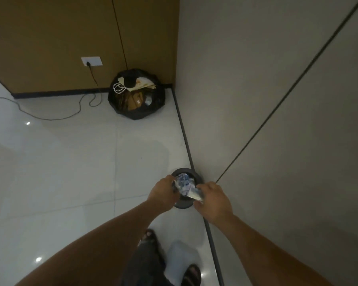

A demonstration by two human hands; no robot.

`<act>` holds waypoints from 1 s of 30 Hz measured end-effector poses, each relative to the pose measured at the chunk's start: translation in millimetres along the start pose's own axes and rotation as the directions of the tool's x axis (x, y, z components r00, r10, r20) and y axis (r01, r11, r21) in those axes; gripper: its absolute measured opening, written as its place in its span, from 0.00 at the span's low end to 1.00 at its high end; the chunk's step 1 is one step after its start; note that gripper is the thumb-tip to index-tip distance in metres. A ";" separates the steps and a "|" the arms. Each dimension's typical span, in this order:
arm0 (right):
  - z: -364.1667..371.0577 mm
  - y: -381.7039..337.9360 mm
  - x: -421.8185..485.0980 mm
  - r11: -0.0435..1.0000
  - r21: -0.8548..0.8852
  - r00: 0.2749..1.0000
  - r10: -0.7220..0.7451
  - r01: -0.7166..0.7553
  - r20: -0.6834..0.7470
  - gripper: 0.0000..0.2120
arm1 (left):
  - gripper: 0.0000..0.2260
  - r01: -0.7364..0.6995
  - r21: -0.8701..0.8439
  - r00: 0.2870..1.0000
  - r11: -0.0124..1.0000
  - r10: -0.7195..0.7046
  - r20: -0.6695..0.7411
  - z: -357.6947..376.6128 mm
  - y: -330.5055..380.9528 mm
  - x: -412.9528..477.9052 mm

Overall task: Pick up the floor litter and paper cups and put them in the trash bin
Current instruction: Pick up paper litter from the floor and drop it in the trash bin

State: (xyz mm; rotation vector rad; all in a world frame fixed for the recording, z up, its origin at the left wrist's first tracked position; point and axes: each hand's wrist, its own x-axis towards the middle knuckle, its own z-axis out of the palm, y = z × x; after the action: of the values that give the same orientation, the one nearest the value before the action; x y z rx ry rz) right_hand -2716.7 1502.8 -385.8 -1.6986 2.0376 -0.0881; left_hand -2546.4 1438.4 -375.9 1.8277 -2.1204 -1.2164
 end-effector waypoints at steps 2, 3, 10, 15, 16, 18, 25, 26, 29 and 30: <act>6.7 7.0 34.6 1.000 0.011 0.999 0.021 -0.021 0.037 0.26 | 0.18 0.028 0.006 0.999 1.000 -0.028 0.040 4.8 -6.7 39.8; 11.2 11.2 52.6 0.999 0.016 0.998 0.043 -0.044 0.047 0.26 | 0.17 0.032 0.009 0.997 0.999 -0.032 0.069 7.9 -11.7 61.4; 82.2 57.1 186.2 0.964 0.095 0.965 0.238 -0.249 0.114 0.23 | 0.16 0.092 0.000 0.964 0.996 -0.089 0.249 53.9 -62.4 232.0; 166.3 99.3 278.1 0.945 0.079 0.938 0.302 -0.319 0.170 0.22 | 0.15 0.089 0.006 0.960 0.996 -0.087 0.266 126.8 -114.6 337.9; 185.2 109.7 293.7 0.944 0.075 0.935 0.305 -0.322 0.179 0.22 | 0.15 0.096 0.000 0.960 0.995 -0.092 0.266 143.3 -124.8 356.2; 223.2 129.1 320.9 0.946 0.073 0.935 0.298 -0.316 0.191 0.22 | 0.15 0.117 -0.002 0.953 0.993 -0.112 0.281 176.3 -145.9 387.2; 334.5 169.7 370.0 0.951 0.057 0.934 0.284 -0.303 0.219 0.27 | 0.25 0.061 0.098 0.973 0.993 -0.081 0.215 256.8 -220.4 438.6; 343.4 171.4 369.4 0.949 0.065 0.930 0.288 -0.309 0.227 0.28 | 0.26 0.059 0.118 0.978 0.991 -0.081 0.193 260.2 -228.5 439.0; 357.4 169.7 361.0 0.943 0.062 0.916 0.299 -0.326 0.267 0.30 | 0.27 0.100 0.145 0.978 0.984 -0.123 0.166 257.8 -245.8 428.7; 357.3 167.4 357.1 0.943 0.067 0.914 0.296 -0.326 0.276 0.31 | 0.28 0.113 0.161 0.975 0.980 -0.140 0.170 253.7 -248.1 423.3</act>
State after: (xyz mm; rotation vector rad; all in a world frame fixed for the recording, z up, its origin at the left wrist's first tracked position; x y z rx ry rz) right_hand -2766.2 1294.6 -873.0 -1.2261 2.0306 0.1208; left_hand -2604.4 1206.6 -873.9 2.0150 -2.2784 -1.3309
